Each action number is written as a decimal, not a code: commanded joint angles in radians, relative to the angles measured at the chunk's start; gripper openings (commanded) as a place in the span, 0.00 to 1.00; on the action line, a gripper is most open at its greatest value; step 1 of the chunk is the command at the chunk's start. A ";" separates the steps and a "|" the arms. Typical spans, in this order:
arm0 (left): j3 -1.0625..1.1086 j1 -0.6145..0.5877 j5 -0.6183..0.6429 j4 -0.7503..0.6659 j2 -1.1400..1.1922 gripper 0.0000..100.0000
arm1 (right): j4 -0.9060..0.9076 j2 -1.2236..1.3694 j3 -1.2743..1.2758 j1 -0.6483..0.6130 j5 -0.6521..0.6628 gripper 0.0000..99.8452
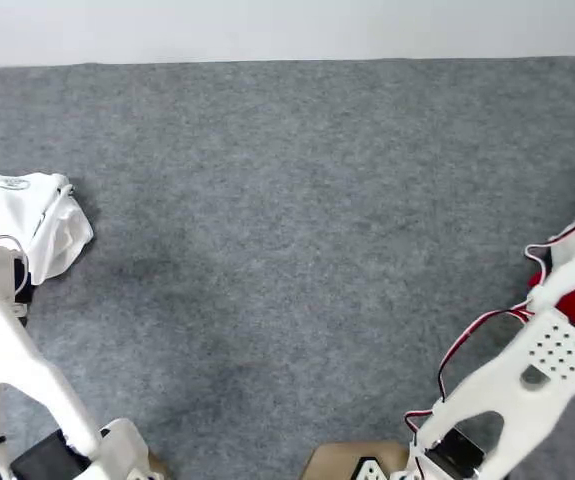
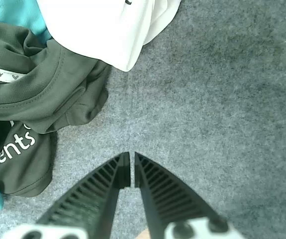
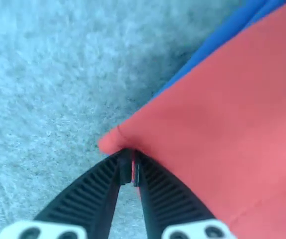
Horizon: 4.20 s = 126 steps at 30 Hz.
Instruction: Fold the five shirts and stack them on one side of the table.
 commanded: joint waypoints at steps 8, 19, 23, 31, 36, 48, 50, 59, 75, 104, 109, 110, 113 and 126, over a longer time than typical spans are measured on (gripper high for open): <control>-0.004 0.009 0.000 0.021 -0.032 0.03 | 0.042 -0.392 -0.055 -0.067 -0.153 0.01; -0.005 0.015 -0.002 -0.046 -0.023 0.04 | 0.042 -0.780 0.497 -0.197 -0.215 0.01; -0.004 0.015 -0.011 -0.146 -0.020 0.07 | 0.041 -0.928 0.712 -0.211 -0.219 0.01; -0.018 0.015 -0.035 -0.341 0.118 0.21 | 0.041 -1.090 0.997 -0.206 -0.219 0.01; -0.094 0.017 -0.126 -0.440 0.308 0.22 | 0.041 -1.147 1.088 -0.206 -0.219 0.01; -0.348 0.051 -0.236 -0.508 0.761 0.16 | 0.044 -1.164 1.142 -0.206 -0.236 0.01; -0.383 0.063 -0.236 -0.506 0.776 0.06 | 0.044 -1.164 1.142 -0.206 -0.269 0.01; -0.582 0.215 -0.146 -0.313 0.588 0.00 | 0.044 -1.165 1.142 -0.211 -0.327 0.01; -0.759 0.835 0.232 -0.278 0.267 0.00 | 0.045 -1.165 1.142 -0.208 -0.322 0.01; -0.220 0.575 -0.009 -0.265 0.486 0.14 | 0.039 -1.155 1.135 -0.527 -0.265 0.01; -0.222 0.451 -0.117 -0.265 0.502 0.15 | -0.008 -1.153 1.135 -0.725 -0.267 0.01; -0.222 0.428 -0.140 -0.264 0.502 0.15 | -0.025 -1.153 1.135 -0.757 -0.267 0.01; -0.219 0.364 -0.206 -0.261 0.502 0.15 | -0.082 -1.150 1.135 -0.848 -0.267 0.01; -0.216 0.130 -0.381 -0.167 0.503 0.15 | -0.148 -0.814 0.918 -1.009 -0.269 0.02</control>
